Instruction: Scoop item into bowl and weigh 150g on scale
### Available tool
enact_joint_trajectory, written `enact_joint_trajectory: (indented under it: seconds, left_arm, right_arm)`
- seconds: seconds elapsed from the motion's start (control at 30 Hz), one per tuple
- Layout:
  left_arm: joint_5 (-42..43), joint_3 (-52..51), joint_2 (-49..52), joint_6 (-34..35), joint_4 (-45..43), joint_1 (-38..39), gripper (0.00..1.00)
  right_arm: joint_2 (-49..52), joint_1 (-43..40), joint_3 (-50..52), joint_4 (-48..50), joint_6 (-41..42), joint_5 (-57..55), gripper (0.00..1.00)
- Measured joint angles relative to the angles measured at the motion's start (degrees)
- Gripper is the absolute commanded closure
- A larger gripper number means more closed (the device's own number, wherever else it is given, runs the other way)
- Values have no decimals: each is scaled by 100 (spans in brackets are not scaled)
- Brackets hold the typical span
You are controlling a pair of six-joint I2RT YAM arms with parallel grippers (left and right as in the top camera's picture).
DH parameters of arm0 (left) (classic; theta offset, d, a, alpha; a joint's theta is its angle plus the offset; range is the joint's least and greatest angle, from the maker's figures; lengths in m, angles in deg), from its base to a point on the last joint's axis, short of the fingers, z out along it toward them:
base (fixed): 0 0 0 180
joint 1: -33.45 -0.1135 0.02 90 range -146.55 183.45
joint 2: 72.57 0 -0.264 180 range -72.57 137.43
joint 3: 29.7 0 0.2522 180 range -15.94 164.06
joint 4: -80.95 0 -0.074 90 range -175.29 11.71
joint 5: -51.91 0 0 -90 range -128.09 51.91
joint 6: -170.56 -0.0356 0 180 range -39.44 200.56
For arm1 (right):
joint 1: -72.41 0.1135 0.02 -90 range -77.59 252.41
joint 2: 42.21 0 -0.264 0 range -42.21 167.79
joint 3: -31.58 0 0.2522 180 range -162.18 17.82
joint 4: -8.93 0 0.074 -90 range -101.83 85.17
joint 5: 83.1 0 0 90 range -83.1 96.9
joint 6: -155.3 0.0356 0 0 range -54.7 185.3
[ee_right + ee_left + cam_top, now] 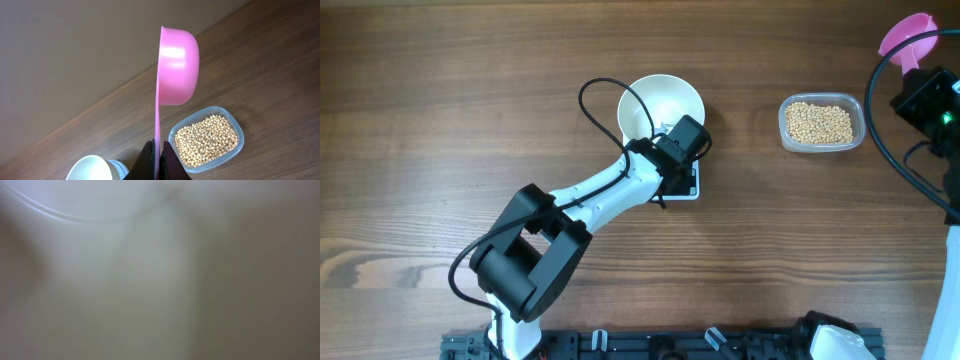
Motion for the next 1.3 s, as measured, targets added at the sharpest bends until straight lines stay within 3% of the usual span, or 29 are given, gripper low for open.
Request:
enact_joint_trajectory:
  seconds: [0.5,0.87,1.07,1.17,1.3]
  left_arm:
    - [205,-42,-396,0,87,0,96]
    - [568,-35,-2916,144,221,-188,96]
    - [20,-31,-3823,525,647,-1366,96]
    - [-107,-31,-3989,706,887,-2269,96]
    - [-166,-31,-3982,782,964,-2907,96]
  right_arm:
    - [-7,0,0,0,0,0,96]
    - [-133,0,-2,-74,2,2,96]
    - [-131,-52,-9,-203,-2,109,96]
    - [-131,-234,-11,-256,-4,354,96]
    - [-131,-481,-11,-258,-4,568,96]
